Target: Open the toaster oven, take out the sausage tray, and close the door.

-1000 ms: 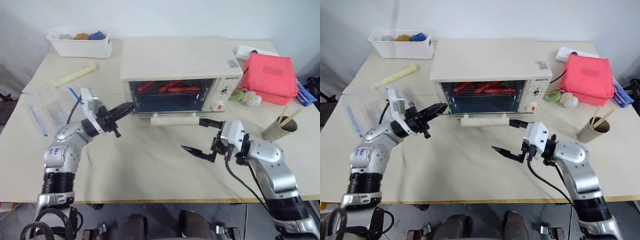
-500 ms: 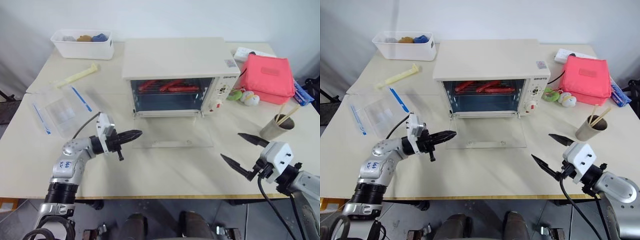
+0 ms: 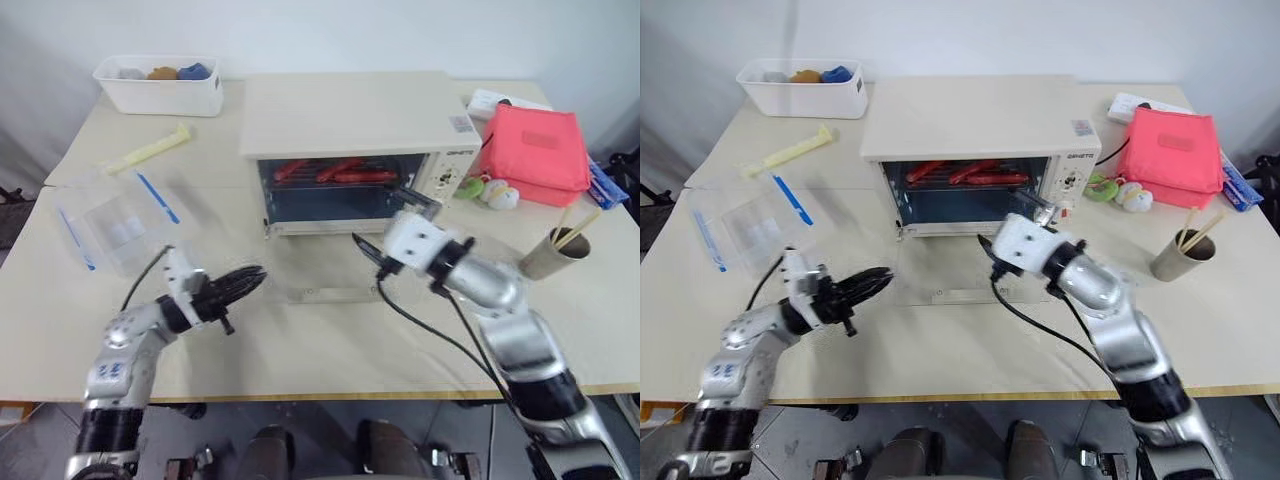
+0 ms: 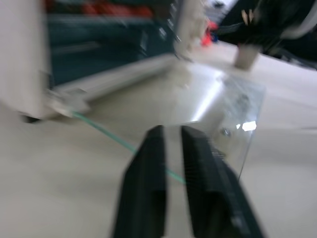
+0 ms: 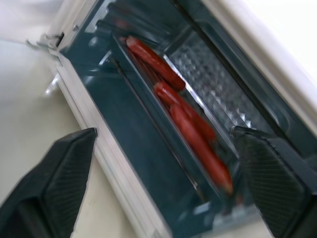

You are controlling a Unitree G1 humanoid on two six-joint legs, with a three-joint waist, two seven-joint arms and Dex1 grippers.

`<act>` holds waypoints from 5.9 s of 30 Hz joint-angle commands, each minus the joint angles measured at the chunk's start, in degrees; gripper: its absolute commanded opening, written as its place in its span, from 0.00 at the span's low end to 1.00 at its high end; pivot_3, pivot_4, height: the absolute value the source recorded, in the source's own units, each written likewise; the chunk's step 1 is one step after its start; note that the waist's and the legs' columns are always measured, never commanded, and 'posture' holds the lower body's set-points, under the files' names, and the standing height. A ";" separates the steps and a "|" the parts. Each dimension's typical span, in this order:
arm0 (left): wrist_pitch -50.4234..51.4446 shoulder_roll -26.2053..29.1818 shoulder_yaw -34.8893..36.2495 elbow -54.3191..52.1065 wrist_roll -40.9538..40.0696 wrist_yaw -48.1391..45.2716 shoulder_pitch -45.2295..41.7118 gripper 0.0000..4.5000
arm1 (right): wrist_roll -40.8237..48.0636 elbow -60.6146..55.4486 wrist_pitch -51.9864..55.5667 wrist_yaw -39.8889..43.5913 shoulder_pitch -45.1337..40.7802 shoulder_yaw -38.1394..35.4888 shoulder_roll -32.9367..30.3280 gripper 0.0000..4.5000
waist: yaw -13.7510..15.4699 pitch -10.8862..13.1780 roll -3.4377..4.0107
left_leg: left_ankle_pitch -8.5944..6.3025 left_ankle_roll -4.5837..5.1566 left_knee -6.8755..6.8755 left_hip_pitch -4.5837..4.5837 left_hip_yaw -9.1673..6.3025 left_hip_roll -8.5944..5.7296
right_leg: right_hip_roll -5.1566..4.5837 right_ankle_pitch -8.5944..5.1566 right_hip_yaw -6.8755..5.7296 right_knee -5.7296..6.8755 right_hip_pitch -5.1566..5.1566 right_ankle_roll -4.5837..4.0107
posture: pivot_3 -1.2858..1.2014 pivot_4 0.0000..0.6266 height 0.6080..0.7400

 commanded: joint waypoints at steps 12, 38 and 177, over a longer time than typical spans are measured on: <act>2.75 -0.95 7.17 -15.48 -5.15 8.63 10.77 0.99 | -22.26 30.96 -7.65 -14.97 -20.23 11.73 9.01 1.00 | -1.64 0.00 0.00 | 0.01 -0.01 -0.04 0.01 0.07 0.06 | -0.01 0.00 0.08 0.18 -0.21 -0.01 | 0.52 0.24 1.00; 3.07 -2.89 5.10 -14.35 -5.96 10.17 8.31 1.00 | -27.53 45.14 -5.66 -19.02 -29.65 12.76 13.25 0.19 | -2.06 0.00 0.01 | 0.01 -0.02 -0.08 0.01 0.10 0.07 | 0.01 0.00 0.10 0.24 -0.29 -0.01 | 0.52 0.24 1.00; 26.88 -35.64 25.42 -28.83 -82.03 54.89 37.56 0.00 | 38.17 27.06 3.63 39.33 9.30 -14.76 -12.19 0.01 | 1.23 -0.03 -0.09 | -0.27 0.48 0.19 0.29 0.42 0.05 | 0.05 0.31 0.59 -1.51 0.63 -0.20 | 0.52 0.24 1.00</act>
